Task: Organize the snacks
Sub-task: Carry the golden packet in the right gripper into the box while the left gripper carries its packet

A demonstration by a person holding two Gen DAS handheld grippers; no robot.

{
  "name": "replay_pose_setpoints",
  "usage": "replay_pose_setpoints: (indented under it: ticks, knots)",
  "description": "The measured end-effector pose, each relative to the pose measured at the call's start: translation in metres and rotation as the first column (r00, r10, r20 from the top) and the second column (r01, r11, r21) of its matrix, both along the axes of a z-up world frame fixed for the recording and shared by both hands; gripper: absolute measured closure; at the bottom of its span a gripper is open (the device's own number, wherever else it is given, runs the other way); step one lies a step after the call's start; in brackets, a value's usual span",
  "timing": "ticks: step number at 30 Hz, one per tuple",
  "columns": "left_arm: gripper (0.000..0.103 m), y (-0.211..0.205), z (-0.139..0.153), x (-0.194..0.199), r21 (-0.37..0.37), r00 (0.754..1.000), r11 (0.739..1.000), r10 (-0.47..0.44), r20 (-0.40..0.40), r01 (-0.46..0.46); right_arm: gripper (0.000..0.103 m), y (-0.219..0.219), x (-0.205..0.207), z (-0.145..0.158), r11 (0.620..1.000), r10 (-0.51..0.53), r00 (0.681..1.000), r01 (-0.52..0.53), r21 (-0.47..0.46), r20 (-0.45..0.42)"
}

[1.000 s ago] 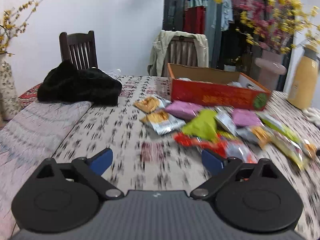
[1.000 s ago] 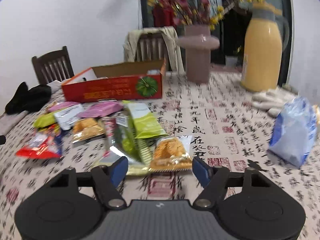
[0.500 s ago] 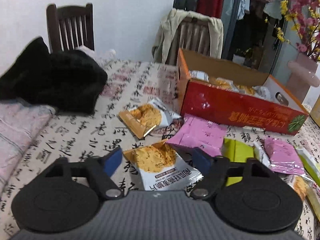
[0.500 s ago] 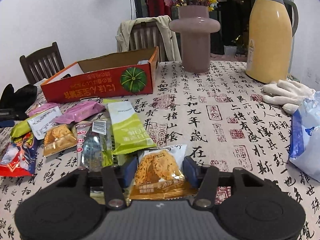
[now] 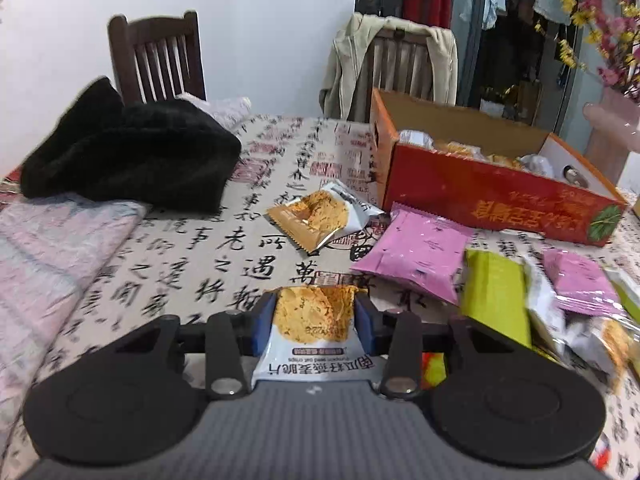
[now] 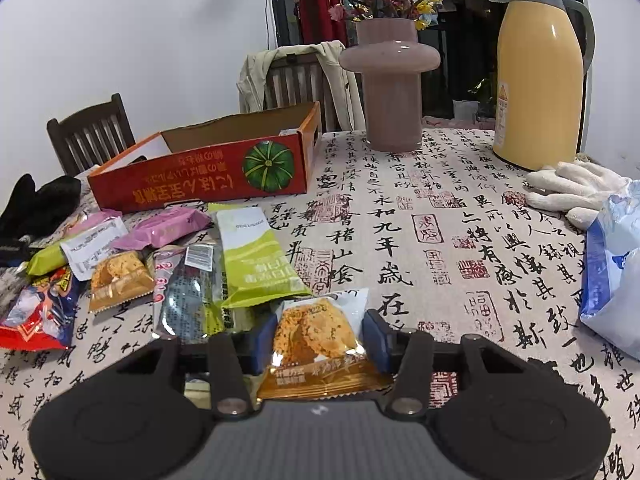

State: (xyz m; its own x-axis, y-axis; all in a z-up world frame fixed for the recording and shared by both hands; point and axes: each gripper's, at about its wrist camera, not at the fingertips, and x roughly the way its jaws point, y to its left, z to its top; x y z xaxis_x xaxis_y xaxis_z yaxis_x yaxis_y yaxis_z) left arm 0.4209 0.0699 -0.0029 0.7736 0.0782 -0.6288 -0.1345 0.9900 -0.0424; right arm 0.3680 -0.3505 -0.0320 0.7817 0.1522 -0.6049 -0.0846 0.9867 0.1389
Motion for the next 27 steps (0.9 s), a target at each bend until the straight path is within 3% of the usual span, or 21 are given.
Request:
replay_pose_setpoints:
  ticks: [6,16,27]
  knots:
    - [0.061,-0.006,0.03,-0.069,0.009,0.996,1.0,-0.007,0.086,0.006,0.059,0.005,-0.015,0.008,0.999,-0.018,1.0,0.018,-0.038,0.013]
    - [0.06,-0.014,0.049,-0.186,-0.004,0.983,0.995,-0.103,0.153,0.104,0.059,0.031,-0.11,0.031,0.999,0.048,0.997,-0.046,-0.02,0.068]
    - [0.06,-0.01,0.057,-0.254,-0.005,0.962,0.989,-0.141,0.233,0.146,0.059,0.063,-0.177,0.057,0.995,0.09,0.989,-0.085,-0.049,0.119]
